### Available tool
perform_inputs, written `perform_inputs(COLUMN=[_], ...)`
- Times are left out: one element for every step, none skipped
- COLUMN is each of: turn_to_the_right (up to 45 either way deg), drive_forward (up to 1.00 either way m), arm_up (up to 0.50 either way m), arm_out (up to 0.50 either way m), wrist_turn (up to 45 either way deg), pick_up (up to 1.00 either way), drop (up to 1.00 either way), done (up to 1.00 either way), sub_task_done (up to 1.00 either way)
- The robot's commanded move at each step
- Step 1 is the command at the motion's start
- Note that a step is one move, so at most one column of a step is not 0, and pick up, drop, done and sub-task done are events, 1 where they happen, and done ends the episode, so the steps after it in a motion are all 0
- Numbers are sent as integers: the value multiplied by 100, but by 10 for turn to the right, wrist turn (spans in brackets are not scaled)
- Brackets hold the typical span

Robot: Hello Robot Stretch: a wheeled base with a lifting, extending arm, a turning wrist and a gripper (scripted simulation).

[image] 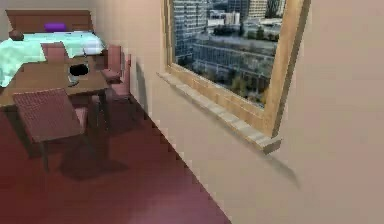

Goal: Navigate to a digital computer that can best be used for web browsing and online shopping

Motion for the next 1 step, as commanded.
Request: perform_inputs(turn_to_the_right=[-450], drive_forward=[0], arm_up=[0], arm_out=[0], wrist_turn=[0], pick_up=[0], drop=[0], done=[0], sub_task_done=[0])
